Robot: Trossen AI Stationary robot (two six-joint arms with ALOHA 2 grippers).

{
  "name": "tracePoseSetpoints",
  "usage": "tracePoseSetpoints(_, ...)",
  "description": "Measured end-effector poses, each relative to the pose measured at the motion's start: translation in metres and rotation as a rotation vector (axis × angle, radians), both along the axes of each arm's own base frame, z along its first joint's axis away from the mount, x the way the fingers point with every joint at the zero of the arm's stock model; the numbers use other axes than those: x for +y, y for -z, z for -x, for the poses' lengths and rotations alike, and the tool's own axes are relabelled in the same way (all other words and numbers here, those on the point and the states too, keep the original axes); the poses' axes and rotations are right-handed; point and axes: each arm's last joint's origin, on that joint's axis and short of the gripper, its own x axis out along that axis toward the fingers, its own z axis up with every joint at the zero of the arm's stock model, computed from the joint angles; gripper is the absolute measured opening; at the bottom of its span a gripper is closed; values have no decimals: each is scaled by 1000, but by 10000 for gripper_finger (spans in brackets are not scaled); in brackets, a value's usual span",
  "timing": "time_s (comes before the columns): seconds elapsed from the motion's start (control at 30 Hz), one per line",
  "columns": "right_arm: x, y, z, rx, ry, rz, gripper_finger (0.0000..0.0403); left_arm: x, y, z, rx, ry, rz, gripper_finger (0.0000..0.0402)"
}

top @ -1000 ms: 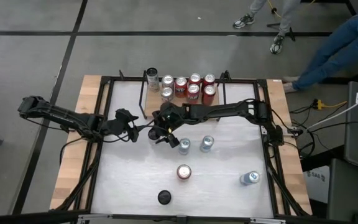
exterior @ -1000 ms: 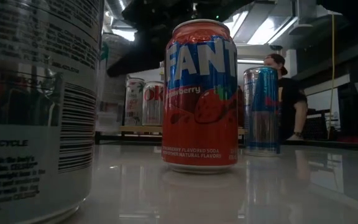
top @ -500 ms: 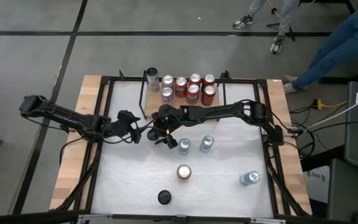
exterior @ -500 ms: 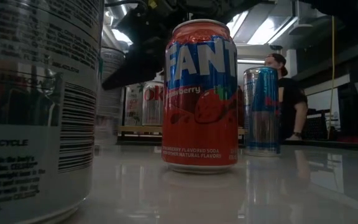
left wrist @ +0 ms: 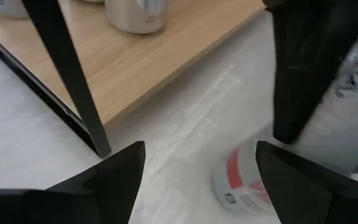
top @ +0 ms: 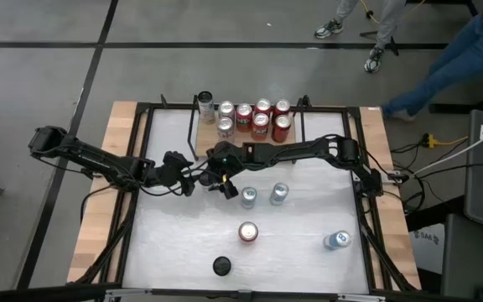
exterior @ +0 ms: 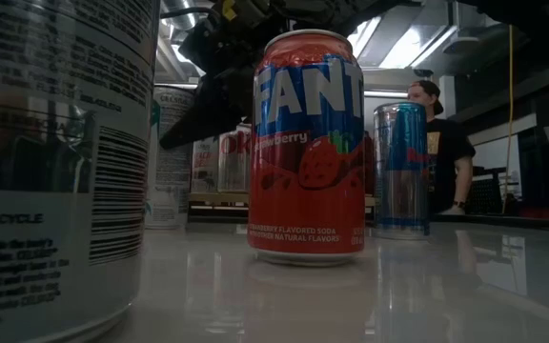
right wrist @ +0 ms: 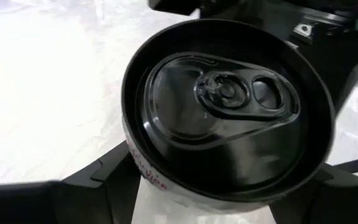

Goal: Place canned beverage on shelf
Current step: Put the white and pink soda can on the shelf aligned with other white and pink soda can

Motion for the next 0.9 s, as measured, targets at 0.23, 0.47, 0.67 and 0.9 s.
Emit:
tracePoseSetpoints(0.23,-1,0,0,1,14,11,316,0,0,0,2,6,5,299)
tracePoseSetpoints(0.47,-1,0,0,3,14,12,329,0,1,0,8,3,0,299)
tracePoseSetpoints(0.67,-1,0,0,4,14,12,329,1,1,2,17,-29,-30,299)
tracePoseSetpoints(0.9,-1,0,0,8,23,0,330,2,-1,1,-6,-66,-59,299)
